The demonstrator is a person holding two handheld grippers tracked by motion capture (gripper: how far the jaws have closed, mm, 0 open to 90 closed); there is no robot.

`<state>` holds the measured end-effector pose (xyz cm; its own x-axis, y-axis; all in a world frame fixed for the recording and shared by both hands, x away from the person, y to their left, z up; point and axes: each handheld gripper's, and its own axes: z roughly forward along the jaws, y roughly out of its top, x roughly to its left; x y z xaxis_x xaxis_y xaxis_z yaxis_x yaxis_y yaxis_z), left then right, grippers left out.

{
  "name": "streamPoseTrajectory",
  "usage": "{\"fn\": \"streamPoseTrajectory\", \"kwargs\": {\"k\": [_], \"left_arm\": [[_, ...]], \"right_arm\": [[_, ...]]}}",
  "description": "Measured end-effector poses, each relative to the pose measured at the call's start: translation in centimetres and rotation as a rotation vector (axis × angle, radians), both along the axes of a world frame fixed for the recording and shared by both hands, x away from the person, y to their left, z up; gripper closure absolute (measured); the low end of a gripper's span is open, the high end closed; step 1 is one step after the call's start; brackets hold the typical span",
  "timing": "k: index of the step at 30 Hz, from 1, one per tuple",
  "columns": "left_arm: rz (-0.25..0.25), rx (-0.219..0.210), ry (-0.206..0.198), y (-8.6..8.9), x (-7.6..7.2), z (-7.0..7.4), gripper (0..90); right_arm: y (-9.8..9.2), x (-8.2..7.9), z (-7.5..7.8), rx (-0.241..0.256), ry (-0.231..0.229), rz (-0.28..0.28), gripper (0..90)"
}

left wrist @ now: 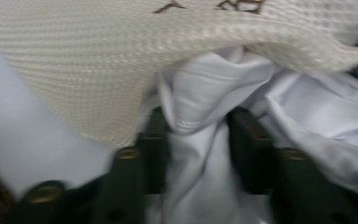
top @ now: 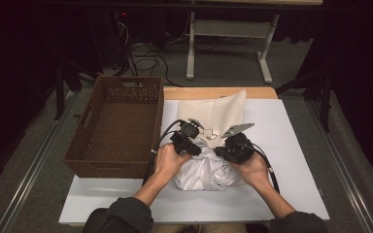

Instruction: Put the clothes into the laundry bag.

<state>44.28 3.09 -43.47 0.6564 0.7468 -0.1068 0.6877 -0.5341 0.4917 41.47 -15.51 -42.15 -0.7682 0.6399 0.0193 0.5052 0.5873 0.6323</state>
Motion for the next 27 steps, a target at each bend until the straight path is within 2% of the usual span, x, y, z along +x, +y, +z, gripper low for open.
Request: {"fn": "streamPoseTrajectory", "kwargs": {"k": [1,3,7,9,11,15,17,20,22,23,25,27], "left_arm": [[-0.013,0.001,-0.014,-0.1,-0.2,0.2,77.3],[-0.042,-0.008,-0.04,-0.1,-0.8,0.5,82.1],[-0.112,-0.068,-0.087,0.0,-2.0,1.5,83.9],[-0.144,-0.106,-0.093,-0.2,-2.4,2.0,84.1],[-0.173,-0.127,-0.092,-0.6,-2.7,2.2,84.3],[-0.209,-0.152,-0.1,-1.7,-2.9,2.1,84.3],[-0.192,-0.141,-0.112,-2.2,-2.7,1.8,84.4],[-0.111,-0.094,-0.137,-2.5,-1.6,1.0,84.1],[-0.064,-0.089,-0.134,-2.4,-0.8,0.4,83.4],[-0.05,-0.1,-0.134,-2.2,-0.5,0.3,82.4],[-0.052,-0.095,-0.128,-2.0,-0.5,0.3,77.1],[-0.062,-0.064,-0.145,-1.9,-1.0,0.7,68.2]], "right_arm": [[-0.1,0.1,0.0,0.004,0.003,-0.004,89.2],[-0.2,0.3,0.2,0.022,0.007,-0.015,89.2],[-0.5,0.5,0.8,0.055,0.002,-0.04,89.2],[-0.6,0.6,1.3,0.073,-0.003,-0.053,89.2],[-0.3,0.6,2.0,0.069,-0.016,-0.057,89.2],[0.5,0.5,3.2,0.067,-0.059,-0.021,89.3],[0.8,0.3,3.5,0.064,-0.063,-0.008,89.3],[0.6,0.0,3.2,0.075,-0.056,0.011,89.4],[0.5,-0.3,2.7,0.073,-0.041,0.016,89.3],[0.5,-0.5,2.4,0.056,-0.043,0.017,89.3],[0.2,-0.6,1.8,0.024,-0.043,0.007,89.3],[-0.2,-0.3,1.3,0.022,-0.027,-0.008,89.2]]}}
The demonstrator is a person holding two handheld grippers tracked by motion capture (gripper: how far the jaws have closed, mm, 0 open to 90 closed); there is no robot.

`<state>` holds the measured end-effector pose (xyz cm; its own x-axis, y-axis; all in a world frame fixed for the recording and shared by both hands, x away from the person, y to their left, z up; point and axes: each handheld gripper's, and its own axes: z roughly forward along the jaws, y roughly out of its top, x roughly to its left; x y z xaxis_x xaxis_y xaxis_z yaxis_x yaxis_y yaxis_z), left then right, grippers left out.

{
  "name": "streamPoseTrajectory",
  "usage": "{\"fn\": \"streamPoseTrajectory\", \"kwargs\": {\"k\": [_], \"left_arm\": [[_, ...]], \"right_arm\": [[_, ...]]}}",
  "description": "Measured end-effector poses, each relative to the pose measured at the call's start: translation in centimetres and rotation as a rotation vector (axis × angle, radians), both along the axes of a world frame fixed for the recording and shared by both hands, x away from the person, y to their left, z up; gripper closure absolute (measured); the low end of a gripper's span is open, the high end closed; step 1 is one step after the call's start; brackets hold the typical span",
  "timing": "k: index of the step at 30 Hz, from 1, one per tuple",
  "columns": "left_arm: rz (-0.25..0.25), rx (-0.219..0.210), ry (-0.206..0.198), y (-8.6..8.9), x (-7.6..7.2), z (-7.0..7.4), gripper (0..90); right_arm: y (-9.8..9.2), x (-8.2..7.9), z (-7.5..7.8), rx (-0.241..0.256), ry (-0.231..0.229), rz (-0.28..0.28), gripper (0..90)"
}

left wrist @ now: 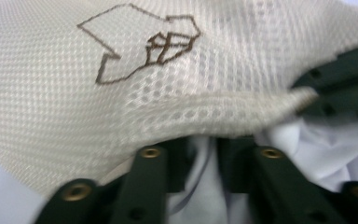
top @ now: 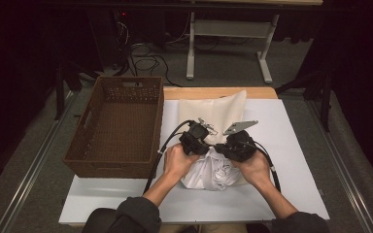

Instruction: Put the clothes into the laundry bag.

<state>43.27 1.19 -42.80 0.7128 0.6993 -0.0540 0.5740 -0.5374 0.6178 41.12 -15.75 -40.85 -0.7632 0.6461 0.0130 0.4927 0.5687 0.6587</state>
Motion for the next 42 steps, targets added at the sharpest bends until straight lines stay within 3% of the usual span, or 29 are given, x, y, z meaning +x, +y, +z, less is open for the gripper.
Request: {"fn": "streamPoseTrajectory", "kwargs": {"k": [2,7,11,14,15,18,19,21,26,30,33,37,40,42], "left_arm": [[0.003,0.03,-0.018,0.4,-0.6,0.5,59.4],[0.015,0.031,0.023,2.1,-2.0,1.4,48.1],[0.01,0.077,0.06,2.7,-3.1,1.0,42.8],[0.014,0.102,0.07,2.8,-3.2,0.4,45.0],[0.009,0.114,0.066,2.7,-3.2,0.1,56.8],[-0.013,0.065,0.115,2.7,-2.3,-0.7,81.7],[-0.015,0.045,0.118,2.6,-2.1,-0.8,84.7],[-0.037,-0.013,0.105,2.5,-2.1,-0.5,86.6],[-0.114,-0.095,0.023,1.5,-2.9,1.6,87.4],[-0.124,-0.089,0.006,0.0,-2.5,2.1,87.4],[-0.072,-0.092,0.013,-0.6,-1.0,1.0,87.4],[0.021,-0.083,0.031,-0.9,1.2,-0.9,87.1],[0.023,-0.083,0.035,-0.6,1.2,-0.9,84.7],[0.01,-0.079,0.037,-0.1,0.7,-0.6,77.7]], "right_arm": [[-0.4,0.2,-0.4,0.004,0.017,-0.022,89.2],[-0.7,0.5,-0.8,-0.001,0.021,-0.029,89.2],[-0.6,0.6,-0.8,-0.007,0.023,-0.032,89.2],[-0.5,0.6,-0.9,-0.007,0.023,-0.032,89.2],[-0.5,0.7,-0.9,-0.008,0.023,-0.031,89.2],[-0.5,0.7,-0.8,-0.008,0.027,-0.033,89.2],[-0.5,0.7,-0.8,-0.009,0.02,-0.027,89.2],[-0.5,0.7,-0.6,-0.003,0.021,-0.034,89.2],[-0.2,0.7,0.8,0.032,-0.005,-0.029,89.2],[0.2,0.4,2.2,0.05,-0.047,-0.005,89.3],[0.1,0.3,2.6,0.044,-0.06,0.004,89.3],[0.1,0.0,2.0,0.021,-0.044,0.018,89.3],[0.1,0.1,0.9,0.003,-0.021,0.013,89.3],[-0.2,0.4,0.2,0.008,0.001,0.001,89.3]]}}
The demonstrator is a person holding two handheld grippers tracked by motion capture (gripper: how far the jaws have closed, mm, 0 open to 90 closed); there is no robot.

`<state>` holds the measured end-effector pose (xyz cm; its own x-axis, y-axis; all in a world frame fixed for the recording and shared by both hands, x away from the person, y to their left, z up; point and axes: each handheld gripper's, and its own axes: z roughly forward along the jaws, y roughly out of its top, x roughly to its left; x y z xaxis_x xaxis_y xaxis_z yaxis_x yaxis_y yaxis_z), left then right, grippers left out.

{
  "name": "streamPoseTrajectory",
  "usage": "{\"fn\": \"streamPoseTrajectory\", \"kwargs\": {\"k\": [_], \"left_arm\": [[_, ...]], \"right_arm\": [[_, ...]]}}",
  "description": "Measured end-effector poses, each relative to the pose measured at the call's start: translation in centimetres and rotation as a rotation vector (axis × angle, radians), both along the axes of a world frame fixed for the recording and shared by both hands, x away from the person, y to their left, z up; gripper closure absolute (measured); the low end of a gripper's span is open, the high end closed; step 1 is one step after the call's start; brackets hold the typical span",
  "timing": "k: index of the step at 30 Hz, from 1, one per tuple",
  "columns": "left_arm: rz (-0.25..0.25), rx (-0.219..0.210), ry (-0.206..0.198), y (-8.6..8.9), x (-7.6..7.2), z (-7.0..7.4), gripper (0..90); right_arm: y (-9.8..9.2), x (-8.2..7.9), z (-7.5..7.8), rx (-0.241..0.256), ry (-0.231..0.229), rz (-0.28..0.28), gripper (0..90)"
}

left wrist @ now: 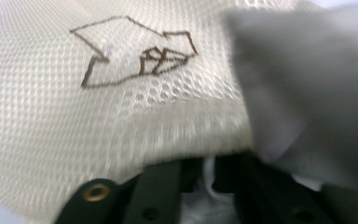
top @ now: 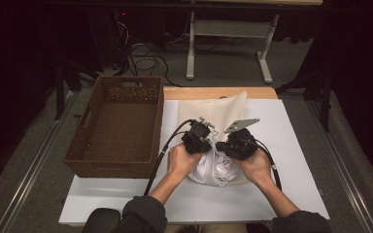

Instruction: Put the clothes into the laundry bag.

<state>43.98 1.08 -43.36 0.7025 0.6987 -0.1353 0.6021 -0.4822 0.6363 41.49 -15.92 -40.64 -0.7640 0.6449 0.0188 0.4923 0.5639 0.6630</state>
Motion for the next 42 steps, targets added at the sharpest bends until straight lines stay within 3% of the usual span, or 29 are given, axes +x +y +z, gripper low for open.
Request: {"fn": "streamPoseTrajectory", "kwargs": {"k": [4,9,13,18,22,24,26,28,32,34,38,42], "left_arm": [[-0.02,0.047,-0.02,1.2,-1.7,0.8,60.0],[-0.017,0.012,-0.007,3.2,-3.6,1.3,47.9],[-0.023,0.027,-0.007,3.8,-4.9,1.1,43.6],[-0.016,0.037,0.012,4.2,-5.1,0.2,41.9],[-0.02,0.005,0.098,4.4,-4.6,-1.1,51.5],[-0.021,-0.003,0.114,4.5,-4.4,-1.6,55.5],[-0.024,-0.017,0.115,4.6,-4.2,-1.8,65.7],[-0.027,-0.041,0.103,4.7,-4.1,-1.7,80.5],[-0.05,-0.174,0.074,4.7,-3.9,-0.6,84.7],[-0.071,-0.207,0.02,4.3,-3.9,0.2,84.9],[-0.106,-0.18,-0.048,2.6,-3.9,1.4,85.0],[-0.106,-0.179,-0.038,1.3,-3.1,1.4,85.1]], "right_arm": [[0.0,0.2,-0.9,-0.004,0.02,-0.008,89.2],[0.1,0.4,-1.2,-0.014,0.031,-0.014,89.2],[0.2,0.4,-1.2,-0.019,0.028,-0.013,89.2],[0.2,0.4,-1.3,-0.017,0.033,-0.017,89.2],[0.2,0.3,-1.3,-0.016,0.035,-0.018,89.2],[0.1,0.4,-1.3,-0.018,0.033,-0.014,89.2],[0.1,0.4,-1.3,-0.015,0.037,-0.013,89.2],[0.1,0.4,-1.3,-0.014,0.038,-0.014,89.2],[0.1,0.5,-1.2,0.008,0.038,-0.015,89.2],[-0.1,0.5,-1.0,0.017,0.034,-0.017,89.2],[-0.7,0.5,-0.4,0.051,0.012,-0.016,89.2],[-1.3,0.3,0.5,0.075,-0.01,-0.018,89.2]]}}
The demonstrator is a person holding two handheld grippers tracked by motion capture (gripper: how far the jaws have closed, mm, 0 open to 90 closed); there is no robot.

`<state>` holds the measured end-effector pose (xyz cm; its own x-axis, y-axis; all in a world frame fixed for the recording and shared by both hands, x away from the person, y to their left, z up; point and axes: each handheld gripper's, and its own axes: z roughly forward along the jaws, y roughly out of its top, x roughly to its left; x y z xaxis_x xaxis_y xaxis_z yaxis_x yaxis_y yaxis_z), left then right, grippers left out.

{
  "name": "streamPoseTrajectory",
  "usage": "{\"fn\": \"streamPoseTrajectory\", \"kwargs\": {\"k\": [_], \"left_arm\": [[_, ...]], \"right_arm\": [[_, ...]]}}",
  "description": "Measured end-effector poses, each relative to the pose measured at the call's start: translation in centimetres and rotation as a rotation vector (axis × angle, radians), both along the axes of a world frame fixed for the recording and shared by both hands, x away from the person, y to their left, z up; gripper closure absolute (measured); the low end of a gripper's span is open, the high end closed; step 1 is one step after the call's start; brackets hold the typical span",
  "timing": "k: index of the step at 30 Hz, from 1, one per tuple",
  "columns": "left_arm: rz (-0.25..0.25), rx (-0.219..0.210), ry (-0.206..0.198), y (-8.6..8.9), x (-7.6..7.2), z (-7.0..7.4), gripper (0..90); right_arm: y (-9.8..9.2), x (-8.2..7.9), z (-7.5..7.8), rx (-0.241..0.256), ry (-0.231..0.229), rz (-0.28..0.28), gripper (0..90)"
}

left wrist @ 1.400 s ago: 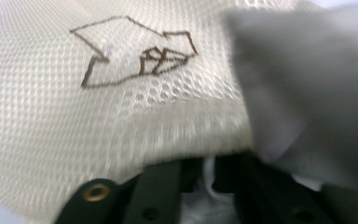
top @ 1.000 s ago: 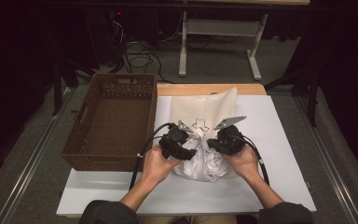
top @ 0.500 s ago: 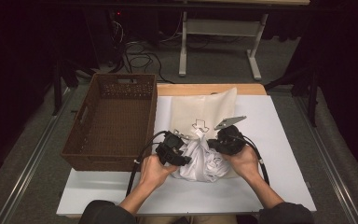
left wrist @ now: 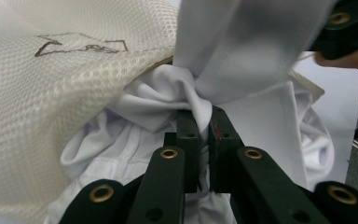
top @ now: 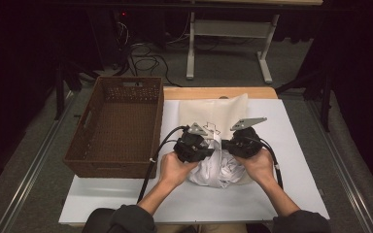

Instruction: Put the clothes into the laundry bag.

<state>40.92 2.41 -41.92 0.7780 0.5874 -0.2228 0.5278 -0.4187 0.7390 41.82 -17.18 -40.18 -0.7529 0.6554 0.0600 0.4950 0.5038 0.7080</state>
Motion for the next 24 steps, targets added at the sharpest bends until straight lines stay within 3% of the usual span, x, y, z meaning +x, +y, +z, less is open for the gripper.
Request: {"fn": "streamPoseTrajectory", "kwargs": {"k": [4,8,11,14,20,24], "left_arm": [[0.025,0.025,0.021,-1.2,1.2,-0.9,85.3],[0.085,0.093,0.009,-1.9,2.5,-2.1,85.4],[0.104,0.07,0.026,-1.4,3.2,-2.5,85.1],[0.081,0.075,0.007,-0.7,2.6,-2.2,81.1],[0.054,0.124,-0.008,0.8,0.2,-0.6,57.1],[0.057,0.109,-0.003,2.0,-0.9,0.9,46.8]], "right_arm": [[-0.2,-0.3,0.5,0.015,-0.012,0.007,89.3],[-0.1,-0.6,0.7,0.027,-0.018,0.022,89.3],[0.2,-0.9,0.6,0.013,-0.011,0.031,89.2],[0.2,-0.7,-0.1,-0.004,0.005,0.03,89.2],[0.3,-0.2,-1.5,-0.016,0.05,0.011,89.2],[0.8,0.0,-1.6,-0.027,0.052,0.01,89.2]]}}
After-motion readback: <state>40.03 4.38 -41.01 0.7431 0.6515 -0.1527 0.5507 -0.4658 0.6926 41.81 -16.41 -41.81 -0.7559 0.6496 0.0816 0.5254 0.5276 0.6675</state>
